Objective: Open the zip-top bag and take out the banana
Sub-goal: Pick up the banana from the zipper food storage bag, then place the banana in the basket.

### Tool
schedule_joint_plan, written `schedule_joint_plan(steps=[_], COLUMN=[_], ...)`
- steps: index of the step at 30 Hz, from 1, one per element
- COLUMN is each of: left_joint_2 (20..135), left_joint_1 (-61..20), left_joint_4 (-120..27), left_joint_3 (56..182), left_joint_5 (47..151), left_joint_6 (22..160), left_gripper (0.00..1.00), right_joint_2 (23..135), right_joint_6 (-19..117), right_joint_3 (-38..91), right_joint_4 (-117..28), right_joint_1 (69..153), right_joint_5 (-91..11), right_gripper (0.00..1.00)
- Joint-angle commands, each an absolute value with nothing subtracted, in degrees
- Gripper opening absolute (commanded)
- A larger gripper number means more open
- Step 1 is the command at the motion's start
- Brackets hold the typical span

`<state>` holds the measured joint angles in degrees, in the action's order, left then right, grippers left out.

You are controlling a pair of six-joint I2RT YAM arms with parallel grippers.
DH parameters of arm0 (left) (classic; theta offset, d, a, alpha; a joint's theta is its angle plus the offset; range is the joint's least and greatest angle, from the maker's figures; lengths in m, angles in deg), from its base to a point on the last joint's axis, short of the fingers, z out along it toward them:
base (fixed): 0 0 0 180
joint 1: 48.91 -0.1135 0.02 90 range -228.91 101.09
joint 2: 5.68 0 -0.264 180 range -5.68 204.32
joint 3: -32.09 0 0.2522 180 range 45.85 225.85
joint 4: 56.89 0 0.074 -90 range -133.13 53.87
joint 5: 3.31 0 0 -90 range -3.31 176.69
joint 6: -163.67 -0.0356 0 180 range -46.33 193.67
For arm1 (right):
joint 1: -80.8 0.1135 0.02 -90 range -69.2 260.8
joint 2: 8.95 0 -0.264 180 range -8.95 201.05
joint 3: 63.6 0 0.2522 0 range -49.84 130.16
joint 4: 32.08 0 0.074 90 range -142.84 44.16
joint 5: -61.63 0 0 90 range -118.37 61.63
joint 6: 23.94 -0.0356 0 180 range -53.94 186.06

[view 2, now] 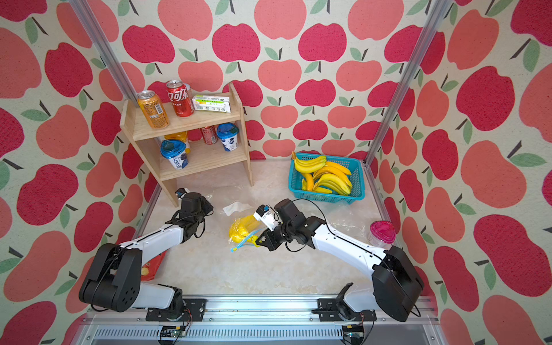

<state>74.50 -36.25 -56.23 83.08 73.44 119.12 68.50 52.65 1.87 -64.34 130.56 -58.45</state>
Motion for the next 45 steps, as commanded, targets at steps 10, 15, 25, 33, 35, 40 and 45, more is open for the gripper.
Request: schedule_joint_plan(steps=[10,15,25,33,35,40,45], left_joint_2=[75.79,75.85,79.51,81.21,81.24,81.11,78.75], left_joint_1=[-38.26,-38.24,-35.57,-33.60,-33.62,-32.49,-30.54], left_joint_4=[-50.53,-50.40,-52.07,-51.79,-51.87,-52.06,-52.38], left_joint_3=[84.17,83.30,83.36,83.47,83.34,83.16,82.51], left_joint_5=[68.67,66.29,67.33,65.76,65.93,66.02,65.15], left_joint_6=[119.80,119.40,121.08,122.69,122.95,122.65,120.64], left_gripper=[0.00,0.00,0.00,0.00,0.00,0.08,0.31], right_joint_2=[52.99,44.46,32.78,30.31,30.77,29.58,30.83], right_joint_6=[57.29,55.83,49.94,48.32,49.69,50.69,53.73], right_joint_3=[-3.16,-1.75,-3.93,-2.88,-1.67,-2.50,-1.23], right_joint_4=[-76.87,-79.07,-70.05,-65.66,-69.71,-69.23,-67.27], right_joint_1=[130.40,129.18,126.77,125.98,125.97,125.81,125.05], right_joint_5=[-65.43,-68.23,-63.98,-63.24,-60.22,-43.27,-27.84], right_gripper=[0.00,0.00,0.00,0.00,0.00,0.00,0.00])
